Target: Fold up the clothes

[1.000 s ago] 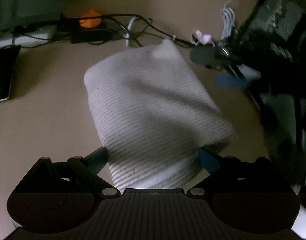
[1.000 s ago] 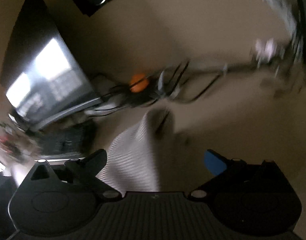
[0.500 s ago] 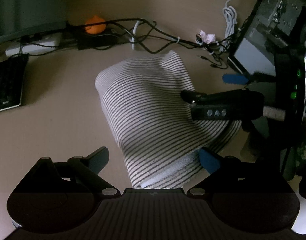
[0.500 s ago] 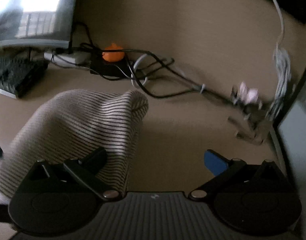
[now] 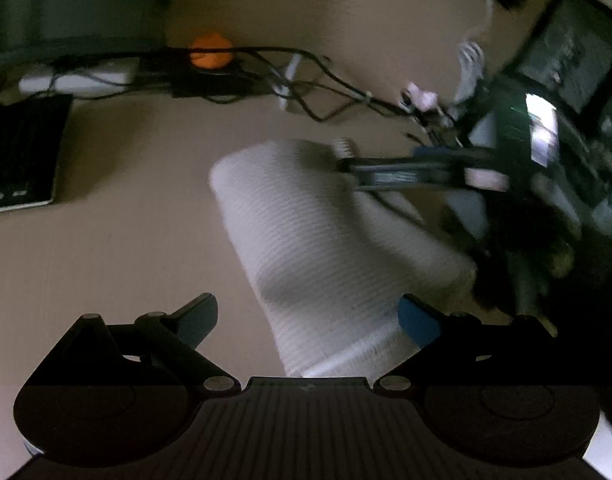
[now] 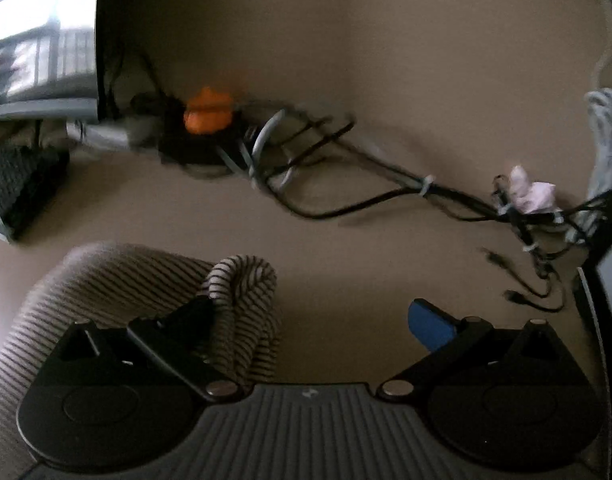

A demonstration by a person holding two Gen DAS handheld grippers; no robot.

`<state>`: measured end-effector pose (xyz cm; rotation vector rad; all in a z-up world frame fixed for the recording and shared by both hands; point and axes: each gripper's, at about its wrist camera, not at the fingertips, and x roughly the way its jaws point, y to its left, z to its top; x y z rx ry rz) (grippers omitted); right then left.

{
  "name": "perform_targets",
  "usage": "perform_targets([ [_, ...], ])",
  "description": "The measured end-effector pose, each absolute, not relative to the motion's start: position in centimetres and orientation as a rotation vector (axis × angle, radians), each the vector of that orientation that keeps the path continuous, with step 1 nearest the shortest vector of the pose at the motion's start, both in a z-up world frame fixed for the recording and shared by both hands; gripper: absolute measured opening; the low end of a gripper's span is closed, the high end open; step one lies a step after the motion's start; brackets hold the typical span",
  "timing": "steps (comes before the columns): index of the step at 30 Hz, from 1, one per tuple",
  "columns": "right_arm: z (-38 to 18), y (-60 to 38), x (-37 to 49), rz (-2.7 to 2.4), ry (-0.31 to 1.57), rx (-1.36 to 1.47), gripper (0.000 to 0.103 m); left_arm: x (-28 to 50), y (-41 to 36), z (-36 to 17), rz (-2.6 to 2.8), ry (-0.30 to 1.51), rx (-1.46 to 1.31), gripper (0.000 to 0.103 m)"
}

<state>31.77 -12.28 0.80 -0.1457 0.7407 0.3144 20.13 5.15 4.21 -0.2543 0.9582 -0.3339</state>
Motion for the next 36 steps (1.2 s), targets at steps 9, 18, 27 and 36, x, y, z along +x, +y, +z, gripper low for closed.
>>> perform_targets([
  [9,-1.2,-20.1,27.1,0.580,1.022,0.628,0.103,20.6,4.4,1.7,-0.463,1.019,-0.480,0.099],
  [18,0.5,-17.0,26.5,0.745,0.974,0.733,0.103,21.1,3.0,5.4,-0.446,0.902,-0.247,0.099],
  [27,-0.6,-15.4,24.6,0.373,0.908,0.064,0.103,18.7,3.3,3.8,-0.562,0.937,-0.186,0.100],
  [36,0.1,-17.4,26.7,0.505,0.963,0.430,0.103,22.4,6.5,0.6,-0.421,1.056,-0.373,0.100],
])
